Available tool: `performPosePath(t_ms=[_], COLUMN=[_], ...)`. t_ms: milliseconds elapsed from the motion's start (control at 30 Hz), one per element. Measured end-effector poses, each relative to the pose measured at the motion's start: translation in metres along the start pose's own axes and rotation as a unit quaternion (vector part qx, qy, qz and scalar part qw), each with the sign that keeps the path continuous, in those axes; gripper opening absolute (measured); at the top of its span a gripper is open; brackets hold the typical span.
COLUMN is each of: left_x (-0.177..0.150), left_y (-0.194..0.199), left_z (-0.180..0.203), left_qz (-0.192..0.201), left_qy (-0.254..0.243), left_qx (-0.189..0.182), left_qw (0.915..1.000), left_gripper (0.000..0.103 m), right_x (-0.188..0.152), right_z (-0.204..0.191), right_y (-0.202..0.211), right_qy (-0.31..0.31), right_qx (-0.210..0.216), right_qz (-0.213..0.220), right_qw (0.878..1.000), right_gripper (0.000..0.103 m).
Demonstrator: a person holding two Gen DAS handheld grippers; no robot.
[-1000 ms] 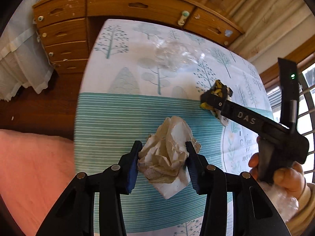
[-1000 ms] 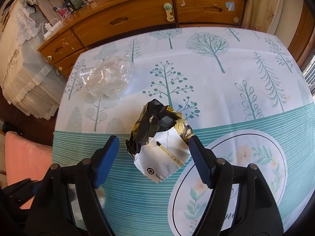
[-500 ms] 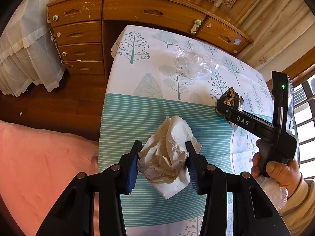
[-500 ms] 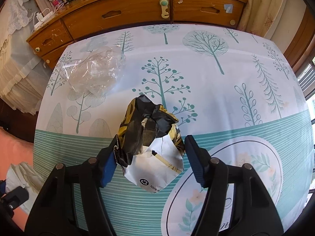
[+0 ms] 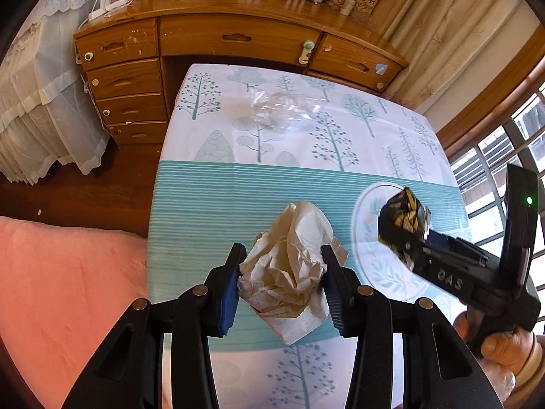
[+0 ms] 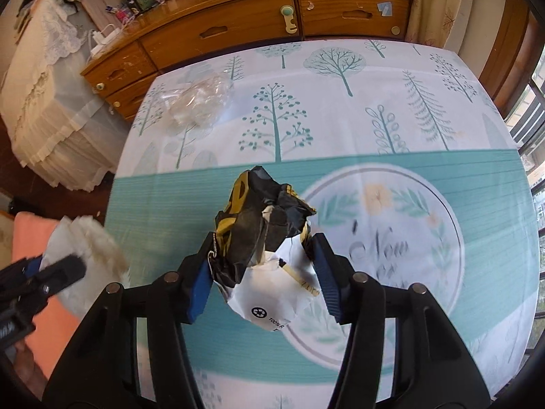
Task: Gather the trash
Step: 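Lift the tissue and wrapper and carry both over the bin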
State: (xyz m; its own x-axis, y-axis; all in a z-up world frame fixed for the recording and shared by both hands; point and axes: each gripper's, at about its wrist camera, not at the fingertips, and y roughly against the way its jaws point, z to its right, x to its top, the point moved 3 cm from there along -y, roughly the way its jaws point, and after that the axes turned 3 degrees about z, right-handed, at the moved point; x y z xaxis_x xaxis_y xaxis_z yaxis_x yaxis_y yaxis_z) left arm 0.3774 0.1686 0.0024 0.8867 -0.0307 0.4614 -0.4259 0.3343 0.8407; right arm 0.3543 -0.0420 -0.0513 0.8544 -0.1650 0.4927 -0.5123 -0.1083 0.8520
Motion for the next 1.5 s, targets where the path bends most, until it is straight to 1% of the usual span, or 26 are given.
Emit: performPosePath(t_ms=[33,200,300,500,600,700,833,967,1100,1167,1200,1233,1300,1333,1433,1467,1500], left_x=[-0.003,-0.042,-0.075,-0.156,-0.203,-0.246,-0.296,-0.334,-0.36,-0.365,-0.375,-0.377,-0.396,-0.406,-0.432,-0.445,-0.455], left_y=[0.004,0.035,0.051,0.072,0.084,0.094,0.101,0.106,0.109,0.101,0.096,0.089,0.067,0.053,0.011,-0.008,-0.023], left_z=[0.005,0.043,0.07,0.131,0.161,0.184,0.204,0.215,0.216,0.211,0.208,0.205,0.196,0.192,0.179,0.173,0.169], left_qz=[0.002,0.016,0.023,0.031,0.038,0.045,0.031,0.008,-0.002,-0.009,-0.014,-0.017,-0.026,-0.037,-0.07,-0.08,-0.086], left_qy=[-0.001,-0.001,0.001,0.013,0.025,0.038,0.053,0.055,0.046,0.047,0.048,0.049,0.041,0.038,0.037,0.034,0.031], left_qx=[0.001,0.015,0.024,0.043,0.053,0.063,0.078,0.09,0.095,0.094,0.09,0.088,0.095,0.096,0.085,0.081,0.081], left_qw=[1.0,0.9998,0.9994,0.9985,0.9976,0.9963,0.9951,0.9943,0.9944,0.9944,0.9947,0.9948,0.9943,0.994,0.9933,0.9929,0.9925], left_gripper=[0.044,0.044,0.044,0.044,0.044,0.044,0.044,0.044,0.044,0.044,0.044,0.044,0.044,0.044,0.044,0.044,0.044], right_x=[-0.008,-0.05,-0.078,-0.137,-0.17,-0.2,-0.241,-0.27,-0.298,-0.314,-0.322,-0.329,-0.354,-0.364,-0.409,-0.423,-0.432], right_z=[0.002,0.019,0.036,0.075,0.099,0.12,0.149,0.164,0.169,0.17,0.169,0.168,0.168,0.167,0.171,0.174,0.176], right_y=[0.01,0.054,0.081,0.137,0.165,0.184,0.202,0.213,0.218,0.214,0.21,0.205,0.191,0.182,0.145,0.13,0.116], right_qy=[0.006,0.033,0.043,0.081,0.095,0.104,0.108,0.108,0.106,0.098,0.096,0.096,0.094,0.092,0.075,0.065,0.058], right_qx=[0.005,0.033,0.057,0.096,0.113,0.126,0.137,0.145,0.15,0.151,0.149,0.145,0.134,0.129,0.11,0.103,0.097], right_qz=[0.0,-0.001,-0.004,0.005,0.011,0.006,-0.014,-0.035,-0.051,-0.06,-0.064,-0.068,-0.081,-0.086,-0.115,-0.125,-0.133], right_qw=[1.0,0.999,0.997,0.992,0.989,0.987,0.984,0.983,0.982,0.982,0.982,0.982,0.983,0.984,0.984,0.985,0.985], right_gripper=[0.051,0.051,0.051,0.051,0.051,0.051,0.051,0.051,0.051,0.051,0.051,0.051,0.052,0.052,0.052,0.052,0.052])
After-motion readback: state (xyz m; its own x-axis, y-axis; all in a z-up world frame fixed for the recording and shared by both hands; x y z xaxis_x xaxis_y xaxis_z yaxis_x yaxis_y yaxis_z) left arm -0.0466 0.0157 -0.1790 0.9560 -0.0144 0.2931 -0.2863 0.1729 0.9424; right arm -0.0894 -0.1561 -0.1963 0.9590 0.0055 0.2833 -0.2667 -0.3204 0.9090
